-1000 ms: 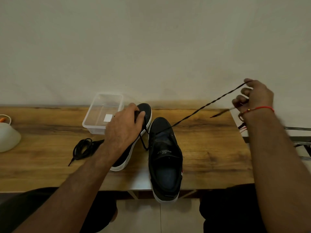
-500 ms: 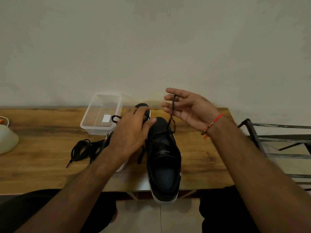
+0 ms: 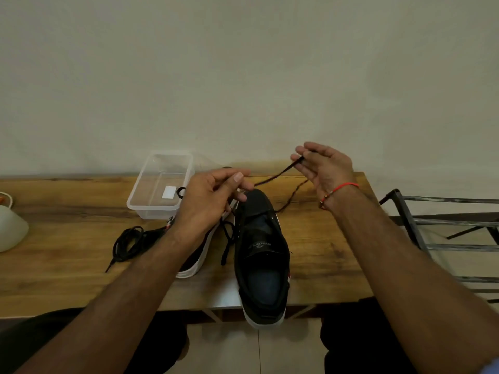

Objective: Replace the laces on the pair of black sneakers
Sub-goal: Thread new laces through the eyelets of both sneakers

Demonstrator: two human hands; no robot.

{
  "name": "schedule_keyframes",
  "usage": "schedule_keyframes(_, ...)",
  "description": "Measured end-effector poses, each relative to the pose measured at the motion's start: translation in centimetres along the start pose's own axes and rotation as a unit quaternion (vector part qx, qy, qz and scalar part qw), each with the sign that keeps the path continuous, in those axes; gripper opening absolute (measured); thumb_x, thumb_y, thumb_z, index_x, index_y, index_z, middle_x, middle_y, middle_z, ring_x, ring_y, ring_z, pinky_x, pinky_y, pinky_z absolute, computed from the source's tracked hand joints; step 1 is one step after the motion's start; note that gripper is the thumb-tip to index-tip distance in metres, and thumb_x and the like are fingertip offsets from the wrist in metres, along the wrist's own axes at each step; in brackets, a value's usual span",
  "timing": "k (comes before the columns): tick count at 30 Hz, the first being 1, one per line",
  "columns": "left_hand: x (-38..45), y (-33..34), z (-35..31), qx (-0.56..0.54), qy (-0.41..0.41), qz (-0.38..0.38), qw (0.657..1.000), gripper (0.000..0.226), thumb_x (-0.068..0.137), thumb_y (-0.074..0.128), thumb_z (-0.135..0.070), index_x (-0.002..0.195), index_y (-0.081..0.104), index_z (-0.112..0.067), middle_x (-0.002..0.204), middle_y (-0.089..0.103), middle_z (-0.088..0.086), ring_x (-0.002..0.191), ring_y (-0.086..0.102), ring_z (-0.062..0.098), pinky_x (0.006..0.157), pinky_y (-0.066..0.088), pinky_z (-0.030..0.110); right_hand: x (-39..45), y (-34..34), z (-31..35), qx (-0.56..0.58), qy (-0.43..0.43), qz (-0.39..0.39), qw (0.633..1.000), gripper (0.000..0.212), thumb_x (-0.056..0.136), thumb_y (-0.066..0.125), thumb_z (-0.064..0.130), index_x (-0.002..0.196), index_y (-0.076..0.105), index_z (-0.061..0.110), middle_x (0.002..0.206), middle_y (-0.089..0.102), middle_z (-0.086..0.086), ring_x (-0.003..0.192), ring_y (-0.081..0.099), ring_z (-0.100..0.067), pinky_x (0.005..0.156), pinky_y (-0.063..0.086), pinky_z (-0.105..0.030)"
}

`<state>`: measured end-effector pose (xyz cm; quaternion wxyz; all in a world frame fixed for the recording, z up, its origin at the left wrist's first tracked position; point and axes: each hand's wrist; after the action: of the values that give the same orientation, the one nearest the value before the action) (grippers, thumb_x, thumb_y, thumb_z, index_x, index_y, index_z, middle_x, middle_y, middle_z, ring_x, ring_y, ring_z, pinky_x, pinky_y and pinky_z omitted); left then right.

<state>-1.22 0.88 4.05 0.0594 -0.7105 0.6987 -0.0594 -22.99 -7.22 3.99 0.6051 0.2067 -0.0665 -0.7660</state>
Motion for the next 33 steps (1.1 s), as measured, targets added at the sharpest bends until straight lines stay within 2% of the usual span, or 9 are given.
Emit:
schedule_keyframes(2,0.0,0.0,0.0,0.017,-0.013,-0.006,1.0,0.018,0.102,0.058,-0.021,0.112,0.074,-0.02,0.096,0.078,-0.003,0.075,0.069,0.013,0.055,0.049,0.024,-0.2,0.1,-0.6,-0.009,0.035,0.022,0.999,0.026,0.093,0.062,-0.006,0.119,0.062,-0.005,0.112,0.072,-0.021,0.09,0.075,-0.028,0.079,0.062,-0.035)
schedule_keyframes(5,-0.6,0.6,-0.1,-0.027,-0.177,0.065,0.982,0.033,0.102,0.057,-0.037,0.116,0.072,-0.011,0.094,0.078,0.003,0.063,0.066,0.012,0.046,0.044,0.021,-1.4,1.4,-1.5,-0.014,0.067,0.091,0.994,0.029,0.093,0.062,-0.004,0.123,0.06,-0.005,0.111,0.073,-0.017,0.093,0.074,-0.031,0.081,0.062,-0.038)
schedule_keyframes(7,-1.1,1.4,-0.2,-0.135,-0.29,0.11,0.941,0.048,0.102,0.05,-0.049,0.116,0.071,-0.008,0.091,0.077,0.005,0.056,0.061,0.01,0.04,0.04,0.018,-2.6,2.8,-1.9,-0.003,0.085,0.147,0.986,0.029,0.095,0.059,-0.004,0.124,0.059,-0.005,0.111,0.073,-0.017,0.094,0.074,-0.031,0.082,0.062,-0.039)
schedule_keyframes(10,-1.0,2.2,0.3,-0.349,-0.32,0.057,0.879,0.049,0.102,0.045,-0.053,0.109,0.067,-0.01,0.083,0.067,0.004,0.057,0.056,0.008,0.041,0.041,0.018,-4.3,4.1,-2.2,-0.022,0.099,0.236,0.966,0.025,0.095,0.058,-0.004,0.119,0.063,-0.003,0.114,0.072,-0.019,0.099,0.072,-0.03,0.087,0.06,-0.04)
schedule_keyframes(15,0.5,0.2,1.8,-0.4,-0.27,-0.103,0.87,0.026,0.106,0.049,-0.037,0.099,0.068,-0.02,0.084,0.064,-0.004,0.056,0.053,0.003,0.045,0.041,0.019,-4.5,4.0,-2.3,-0.068,0.11,0.269,0.955,0.023,0.093,0.057,-0.009,0.115,0.063,-0.008,0.105,0.073,-0.024,0.098,0.072,-0.036,0.084,0.061,-0.04)
schedule_keyframes(21,1.3,-1.4,0.6,-0.438,-0.161,-0.16,0.87,0.014,0.105,0.054,-0.026,0.11,0.065,-0.02,0.09,0.074,-0.003,0.054,0.056,0.003,0.048,0.043,0.019,-3.4,3.2,-2.3,-0.085,0.124,0.25,0.956,0.02,0.091,0.056,-0.013,0.108,0.065,-0.007,0.096,0.073,-0.023,0.088,0.074,-0.032,0.08,0.062,-0.04)
schedule_keyframes(26,1.3,-1.7,0.2,-0.37,-0.062,-0.195,0.906,0.023,0.104,0.056,-0.027,0.12,0.068,-0.017,0.075,0.06,-0.005,0.056,0.049,0.005,0.053,0.045,0.021,-2.8,3.1,-3.1,-0.19,0.102,0.217,0.952,0.03,0.093,0.061,-0.005,0.123,0.061,0.0,0.105,0.073,-0.023,0.093,0.073,-0.035,0.078,0.063,-0.038)
schedule_keyframes(30,1.5,-2.5,0.0,-0.227,0.099,-0.296,0.922,0.025,0.103,0.059,-0.021,0.119,0.068,-0.005,0.085,0.07,0.0,0.081,0.069,0.016,0.085,0.061,0.036,-1.9,2.3,-3.5,-0.477,-0.055,0.143,0.865,0.018,0.097,0.063,0.017,0.114,0.06,0.02,0.091,0.074,-0.006,0.075,0.073,-0.026,0.071,0.063,-0.039)
schedule_keyframes(33,1.4,-3.6,0.0,0.051,0.269,-0.313,0.909,0.024,0.103,0.059,-0.022,0.116,0.071,-0.006,0.104,0.073,0.004,0.1,0.069,0.017,0.092,0.056,0.032,-1.3,1.6,-3.0,-0.581,-0.119,0.126,0.795,0.009,0.097,0.062,0.031,0.094,0.062,0.022,0.087,0.071,-0.001,0.077,0.068,-0.018,0.077,0.06,-0.039)
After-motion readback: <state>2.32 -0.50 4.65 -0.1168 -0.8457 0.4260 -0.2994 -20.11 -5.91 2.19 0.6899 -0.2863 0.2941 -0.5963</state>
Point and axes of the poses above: each hand's wrist, its own x-axis towards the middle knuckle, its own y-axis out of the palm, z = x × y
